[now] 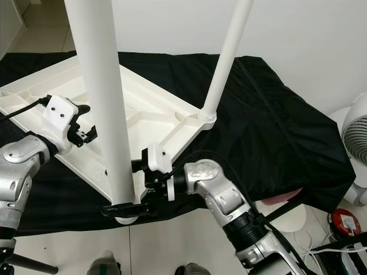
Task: Building children table
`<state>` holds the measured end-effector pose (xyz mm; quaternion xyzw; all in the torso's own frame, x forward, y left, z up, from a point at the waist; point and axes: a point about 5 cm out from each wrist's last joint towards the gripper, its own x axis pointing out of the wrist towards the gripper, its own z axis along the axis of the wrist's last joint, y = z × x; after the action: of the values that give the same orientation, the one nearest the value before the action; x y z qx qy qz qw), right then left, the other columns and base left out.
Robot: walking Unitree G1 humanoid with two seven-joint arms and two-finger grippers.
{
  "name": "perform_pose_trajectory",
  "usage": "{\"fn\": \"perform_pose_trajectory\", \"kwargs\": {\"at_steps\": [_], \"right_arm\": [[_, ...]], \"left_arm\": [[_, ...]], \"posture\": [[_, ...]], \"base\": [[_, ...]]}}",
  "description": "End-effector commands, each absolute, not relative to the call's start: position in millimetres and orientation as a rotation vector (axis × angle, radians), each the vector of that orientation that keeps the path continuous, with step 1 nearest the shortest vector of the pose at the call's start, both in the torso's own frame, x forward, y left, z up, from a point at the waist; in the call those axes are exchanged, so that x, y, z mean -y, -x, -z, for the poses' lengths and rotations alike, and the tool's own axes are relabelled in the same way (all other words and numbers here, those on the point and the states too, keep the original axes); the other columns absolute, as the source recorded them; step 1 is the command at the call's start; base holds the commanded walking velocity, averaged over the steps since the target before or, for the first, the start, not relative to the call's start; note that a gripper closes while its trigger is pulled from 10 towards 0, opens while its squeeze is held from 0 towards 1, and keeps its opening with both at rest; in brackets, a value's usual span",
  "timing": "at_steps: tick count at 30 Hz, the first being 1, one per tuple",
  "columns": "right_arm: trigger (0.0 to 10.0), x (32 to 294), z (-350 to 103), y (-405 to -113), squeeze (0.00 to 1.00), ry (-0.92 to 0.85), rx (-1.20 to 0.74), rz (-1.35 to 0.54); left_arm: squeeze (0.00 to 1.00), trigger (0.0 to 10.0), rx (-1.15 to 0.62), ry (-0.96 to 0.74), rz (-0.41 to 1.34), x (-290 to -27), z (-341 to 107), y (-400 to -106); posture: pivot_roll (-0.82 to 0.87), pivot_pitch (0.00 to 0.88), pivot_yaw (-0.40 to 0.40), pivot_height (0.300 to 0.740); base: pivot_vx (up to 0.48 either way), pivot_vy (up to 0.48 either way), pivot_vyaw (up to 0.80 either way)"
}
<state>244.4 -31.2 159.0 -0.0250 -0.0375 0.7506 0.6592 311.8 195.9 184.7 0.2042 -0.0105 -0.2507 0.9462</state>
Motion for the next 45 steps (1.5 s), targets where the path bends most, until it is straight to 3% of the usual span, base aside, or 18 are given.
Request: {"fn": "perform_pose_trajectory", "kwargs": {"at_steps": [1, 2, 3, 6, 7, 8, 9, 15, 18, 29, 33, 39, 45], "right_arm": [[8.0, 26.4, -159.3, -247.8, 0.0, 0.067, 0.099, -1.686], [8.0, 26.4, -159.3, -247.8, 0.0, 0.067, 0.099, -1.686], [3.3, 21.7, -159.4, -250.5, 0.0, 0.054, 0.121, -1.653], [3.3, 18.4, -159.4, -252.6, 0.0, 0.045, 0.137, -1.629], [2.4, 18.0, -159.4, -253.4, 0.0, 0.029, 0.147, -1.611], [2.4, 18.0, -159.4, -253.4, 0.0, 0.029, 0.147, -1.611], [0.0, 25.8, -157.6, -251.8, 0.0, 0.003, 0.143, -1.589], [0.0, 33.2, -157.3, -250.3, 0.0, 0.004, 0.141, -1.572], [0.0, 57.8, -159.9, -244.0, 0.0, 0.022, 0.131, -1.563], [0.0, 109.2, -152.5, -241.2, 0.0, 0.088, 0.052, -1.48], [0.0, 155.9, -133.8, -242.1, 0.0, 0.154, -0.084, -1.338], [0.0, 186.5, -129.1, -242.3, 0.0, 0.158, -0.136, -1.223], [0.0, 194.6, -125.1, -244.8, 0.0, 0.17, -0.148, -1.168]], "left_arm": [[0.0, 10.0, 0.068, -0.418, 0.317, -203.3, -190.2, -318.3], [0.0, 10.0, 0.068, -0.418, 0.317, -203.3, -190.2, -318.3], [0.0, 10.0, 0.068, -0.419, 0.318, -203.3, -190.1, -318.7], [0.0, 10.0, 0.068, -0.419, 0.318, -203.3, -190.1, -319.0], [0.0, 10.0, 0.07, -0.42, 0.32, -203.1, -190.2, -319.1], [0.0, 10.0, 0.07, -0.42, 0.32, -203.1, -190.2, -319.1], [0.0, 10.0, 0.072, -0.419, 0.32, -202.8, -190.0, -319.8], [0.0, 10.0, 0.074, -0.416, 0.32, -202.3, -190.4, -320.7], [0.0, 10.0, 0.076, -0.413, 0.328, -199.9, -191.5, -325.2], [0.0, 10.0, 0.083, -0.414, 0.376, -190.5, -192.3, -331.0], [0.0, 10.0, 0.081, -0.416, 0.399, -186.9, -191.5, -334.3], [0.0, 10.0, 0.088, -0.412, 0.417, -181.4, -191.9, -337.3], [0.0, 10.0, 0.092, -0.408, 0.429, -178.7, -191.2, -337.7]], "posture": [[0.22, 0.0, -0.073, 0.74], [0.22, 0.0, -0.073, 0.74], [0.22, 0.0, -0.073, 0.74], [0.22, 0.0, -0.072, 0.74], [0.21, 0.0, -0.072, 0.74], [0.21, 0.0, -0.072, 0.74], [0.21, 0.0, -0.072, 0.74], [0.19, 0.014, -0.065, 0.74], [0.17, 0.019, -0.052, 0.74], [0.12, 0.034, -0.019, 0.74], [0.1, 0.045, 0.002, 0.74], [0.09, 0.049, 0.007, 0.74], [0.09, 0.048, 0.005, 0.74]], "base": [[0.0, 0.0, 0.0], [0.0, 0.0, 0.0], [0.0, 0.0, 0.0], [0.0, 0.0, 0.0], [0.0, 0.0, 0.0], [0.0, 0.0, 0.0], [0.0, 0.0, 0.0], [0.0, 0.0, 0.0], [0.0, 0.0, 0.0], [0.0, 0.0, 0.0], [0.0, 0.0, 0.0], [0.0, 0.0, 0.0], [0.0, 0.0, 0.0]]}}
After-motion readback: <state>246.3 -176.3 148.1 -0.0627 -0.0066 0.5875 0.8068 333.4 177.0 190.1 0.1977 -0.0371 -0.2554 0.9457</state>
